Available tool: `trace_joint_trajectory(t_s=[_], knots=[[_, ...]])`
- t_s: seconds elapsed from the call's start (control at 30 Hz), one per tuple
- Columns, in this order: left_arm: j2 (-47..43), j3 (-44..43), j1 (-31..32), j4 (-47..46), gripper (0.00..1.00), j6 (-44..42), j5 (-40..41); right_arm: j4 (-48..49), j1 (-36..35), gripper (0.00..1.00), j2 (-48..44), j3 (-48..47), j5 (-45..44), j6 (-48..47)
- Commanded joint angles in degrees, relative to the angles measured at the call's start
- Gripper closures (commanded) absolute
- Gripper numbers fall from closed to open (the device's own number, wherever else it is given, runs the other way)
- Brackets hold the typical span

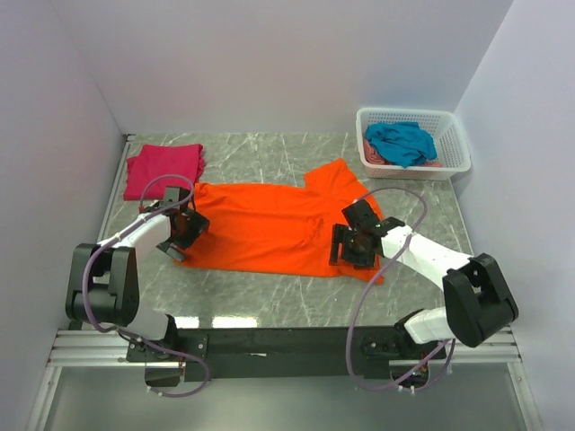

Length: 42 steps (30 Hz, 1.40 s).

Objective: Fold and stack the t-shirts
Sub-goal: Fold the tshirt

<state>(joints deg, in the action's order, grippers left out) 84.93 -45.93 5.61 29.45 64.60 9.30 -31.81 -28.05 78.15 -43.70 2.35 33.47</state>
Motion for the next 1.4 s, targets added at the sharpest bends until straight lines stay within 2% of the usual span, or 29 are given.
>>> trace_joint_trajectory(t_s=[0.0,0.37,0.5,0.63,0.73,0.9,1.03,1.1,1.23,1.37], knots=[[1.64,0.23,0.19,-3.18,0.00,-1.32,-1.39,2.98,3.96,0.20,1.21,2.04,-1.12,2.39],[-1.07,5.58,0.19,0.42,0.01,0.44,-1.04,5.62,15.56,0.18,-4.14,12.15,2.57,2.56],[-3.62,7.61,0.54,5.24,0.01,1.49,-1.48,3.52,16.01,0.18,-7.48,14.42,4.24,3.53],[-10.37,11.64,0.81,11.41,0.01,4.74,-0.42,-2.88,16.36,0.16,-12.22,15.84,2.75,5.02],[-15.55,14.28,0.90,15.54,0.01,6.06,-0.60,-3.60,16.54,0.15,-13.55,16.28,6.25,6.86],[-21.37,16.49,1.86,19.07,0.01,8.00,-2.09,-7.83,16.54,0.15,-17.50,16.72,4.51,9.24],[-24.54,15.09,2.57,21.43,0.01,9.14,-2.35,-12.03,16.54,0.15,-22.41,15.50,0.73,10.64],[-24.98,13.42,2.66,24.15,0.01,8.97,-1.66,-11.08,16.54,0.15,-23.83,14.79,1.69,10.04],[-27.44,5.62,2.66,26.62,0.00,8.00,2.29,-10.99,16.54,0.14,-26.37,10.76,-0.75,7.49],[-26.57,-1.60,2.57,23.03,0.00,5.80,9.31,-10.12,16.54,0.14,-27.70,3.12,-4.54,3.45]])
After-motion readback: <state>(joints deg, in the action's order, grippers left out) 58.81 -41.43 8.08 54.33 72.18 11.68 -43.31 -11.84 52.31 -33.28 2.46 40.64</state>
